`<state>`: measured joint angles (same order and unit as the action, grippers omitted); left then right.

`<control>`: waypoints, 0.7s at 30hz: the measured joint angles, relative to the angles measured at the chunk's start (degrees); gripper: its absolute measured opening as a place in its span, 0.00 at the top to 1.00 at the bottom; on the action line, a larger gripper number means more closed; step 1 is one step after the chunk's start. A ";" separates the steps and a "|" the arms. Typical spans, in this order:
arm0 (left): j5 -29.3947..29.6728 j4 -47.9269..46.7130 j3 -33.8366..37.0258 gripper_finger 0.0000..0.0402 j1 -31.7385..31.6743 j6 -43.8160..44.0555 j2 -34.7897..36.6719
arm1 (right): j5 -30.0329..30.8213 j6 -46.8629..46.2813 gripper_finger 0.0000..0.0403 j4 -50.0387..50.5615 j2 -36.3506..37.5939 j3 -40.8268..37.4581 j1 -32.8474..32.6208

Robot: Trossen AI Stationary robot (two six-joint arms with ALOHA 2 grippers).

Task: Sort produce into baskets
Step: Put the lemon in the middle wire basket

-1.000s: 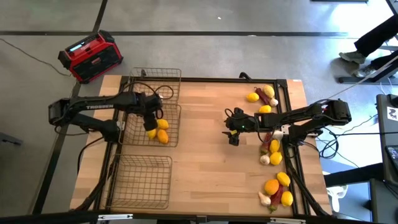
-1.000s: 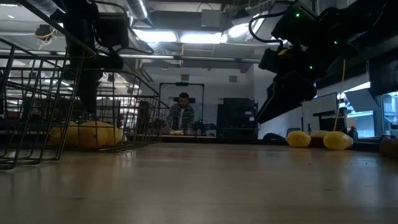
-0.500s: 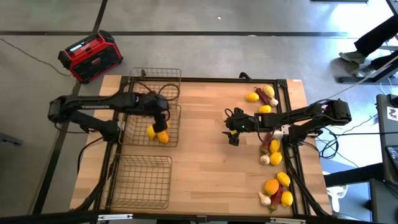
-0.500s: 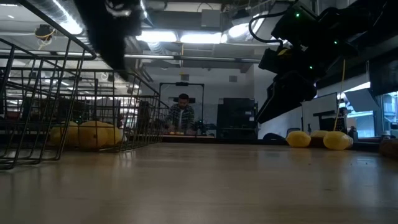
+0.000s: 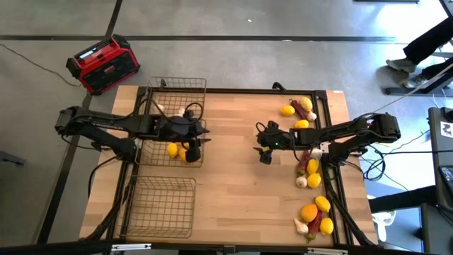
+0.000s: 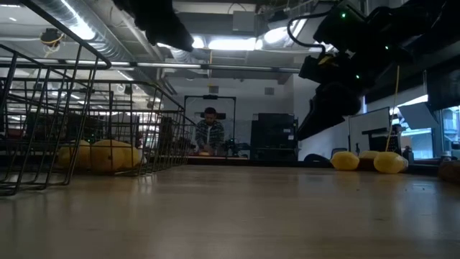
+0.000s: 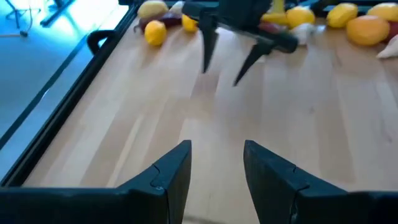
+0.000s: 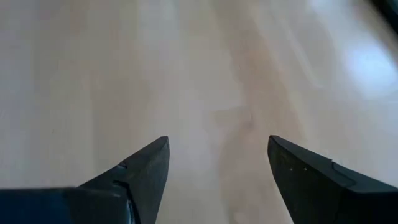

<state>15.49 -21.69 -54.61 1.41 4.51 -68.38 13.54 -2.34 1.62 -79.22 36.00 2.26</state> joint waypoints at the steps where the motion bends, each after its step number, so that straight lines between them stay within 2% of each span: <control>1: 0.02 0.47 0.02 0.64 0.31 0.00 -0.05 | 1.25 -0.03 0.33 0.84 0.26 0.60 0.00; 8: 0.04 5.42 0.02 0.64 1.64 0.00 -3.30 | 14.75 1.15 0.33 13.78 3.94 5.65 0.33; 11: 0.04 7.03 0.02 0.64 1.66 0.00 -5.49 | 18.55 0.77 0.33 19.35 5.72 7.03 2.78; 15: 0.04 8.49 0.02 0.64 1.65 -0.01 -8.09 | 18.26 -0.75 0.33 25.07 7.82 7.38 8.95; 21: 0.04 8.84 0.05 0.64 1.64 -0.01 -10.99 | 11.92 -1.86 0.33 27.75 7.95 7.40 20.62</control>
<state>15.53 -12.85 -54.56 3.05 4.51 -79.37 25.47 -4.19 29.36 -71.27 43.40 22.88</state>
